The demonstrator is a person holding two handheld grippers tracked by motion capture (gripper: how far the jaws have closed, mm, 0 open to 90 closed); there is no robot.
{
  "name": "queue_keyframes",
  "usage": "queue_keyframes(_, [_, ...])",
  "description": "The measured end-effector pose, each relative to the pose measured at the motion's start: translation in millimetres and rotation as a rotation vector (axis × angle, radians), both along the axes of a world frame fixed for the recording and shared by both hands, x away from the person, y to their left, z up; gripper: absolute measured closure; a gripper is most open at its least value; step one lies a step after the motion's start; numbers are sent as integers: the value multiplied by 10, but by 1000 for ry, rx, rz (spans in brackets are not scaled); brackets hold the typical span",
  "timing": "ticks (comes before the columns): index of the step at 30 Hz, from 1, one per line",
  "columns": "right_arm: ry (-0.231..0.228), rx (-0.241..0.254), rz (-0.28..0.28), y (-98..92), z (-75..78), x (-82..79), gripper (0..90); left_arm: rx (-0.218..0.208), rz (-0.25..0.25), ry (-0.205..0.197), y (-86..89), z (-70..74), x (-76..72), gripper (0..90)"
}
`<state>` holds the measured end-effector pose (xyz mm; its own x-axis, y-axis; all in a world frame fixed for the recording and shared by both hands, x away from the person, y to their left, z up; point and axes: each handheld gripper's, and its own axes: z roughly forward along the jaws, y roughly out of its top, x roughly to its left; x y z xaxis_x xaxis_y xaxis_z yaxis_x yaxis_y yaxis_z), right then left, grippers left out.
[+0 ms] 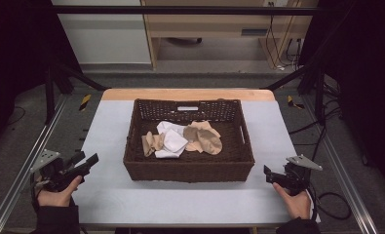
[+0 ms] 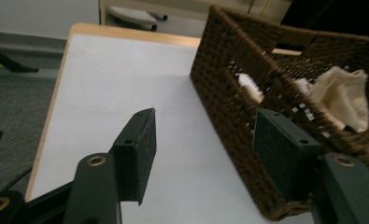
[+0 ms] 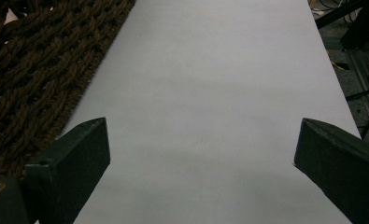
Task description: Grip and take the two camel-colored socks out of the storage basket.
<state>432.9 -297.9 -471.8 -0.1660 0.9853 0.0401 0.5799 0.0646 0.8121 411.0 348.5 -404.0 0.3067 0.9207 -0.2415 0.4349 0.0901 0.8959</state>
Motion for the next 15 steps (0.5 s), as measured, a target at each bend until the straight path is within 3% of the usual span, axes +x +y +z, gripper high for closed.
queue_keyframes(3, [0, 5, -8, 1, 2, -1, 40, -13, -14, -29, -37, 76, 4, 383])
queue_keyframes(7, [-9, 1, -2, 7, 9, -11, 42, 14, -29, -54, -116, 191, 23, 378])
queue_keyframes(15, [-22, -3, -10, 1, 20, -24, 42, 28, -52, -62, -286, 386, 145, 368])
